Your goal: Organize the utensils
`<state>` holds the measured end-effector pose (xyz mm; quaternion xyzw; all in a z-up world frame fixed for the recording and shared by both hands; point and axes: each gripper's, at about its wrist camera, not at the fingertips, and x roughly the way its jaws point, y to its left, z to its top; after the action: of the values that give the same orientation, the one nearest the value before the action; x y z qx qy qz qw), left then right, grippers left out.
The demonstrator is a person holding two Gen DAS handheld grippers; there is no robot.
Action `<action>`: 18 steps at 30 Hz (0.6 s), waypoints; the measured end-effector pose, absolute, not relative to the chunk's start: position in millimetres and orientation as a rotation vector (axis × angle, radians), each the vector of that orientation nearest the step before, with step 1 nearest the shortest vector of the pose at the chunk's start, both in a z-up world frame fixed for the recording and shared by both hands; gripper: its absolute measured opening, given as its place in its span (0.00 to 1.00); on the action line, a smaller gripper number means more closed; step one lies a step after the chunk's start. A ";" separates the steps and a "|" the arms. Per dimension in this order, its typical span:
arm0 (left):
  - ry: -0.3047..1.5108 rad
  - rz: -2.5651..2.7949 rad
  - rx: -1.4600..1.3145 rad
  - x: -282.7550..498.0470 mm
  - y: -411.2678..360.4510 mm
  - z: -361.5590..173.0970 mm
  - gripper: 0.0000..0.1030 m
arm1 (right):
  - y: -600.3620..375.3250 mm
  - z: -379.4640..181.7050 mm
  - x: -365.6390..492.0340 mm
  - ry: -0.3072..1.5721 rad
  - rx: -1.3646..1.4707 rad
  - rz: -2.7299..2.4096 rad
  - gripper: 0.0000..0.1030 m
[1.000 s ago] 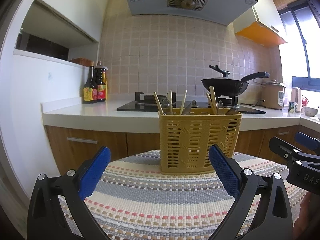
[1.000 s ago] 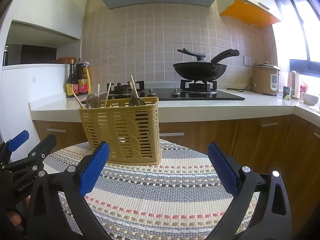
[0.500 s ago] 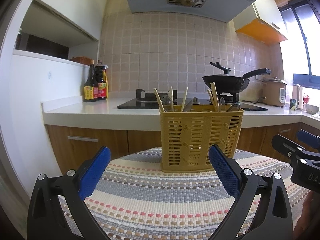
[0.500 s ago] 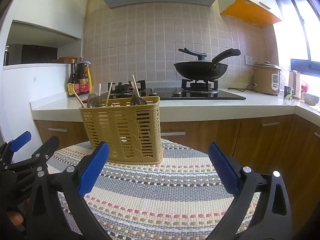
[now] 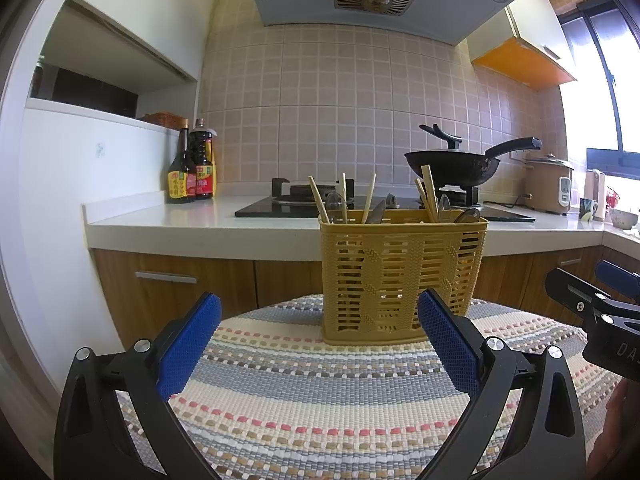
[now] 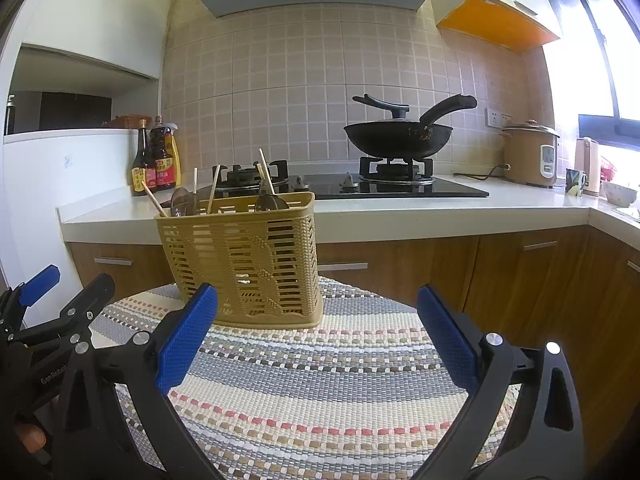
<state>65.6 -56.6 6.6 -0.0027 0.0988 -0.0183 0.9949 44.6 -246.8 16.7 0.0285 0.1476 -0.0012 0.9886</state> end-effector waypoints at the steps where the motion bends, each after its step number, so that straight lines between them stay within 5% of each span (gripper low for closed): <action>1: 0.198 -0.037 -0.005 65.5 -56.5 6.7 0.93 | -246.5 16.8 44.7 0.297 0.056 -0.002 0.92; 18: 0.210 -0.035 0.006 68.5 -57.2 5.6 0.93 | -252.2 16.3 45.2 0.301 0.080 -0.003 0.92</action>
<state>68.5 -57.2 5.6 0.0029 0.1047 -0.0177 0.9943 45.2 -252.2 16.3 0.0397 0.1498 -0.0015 0.9879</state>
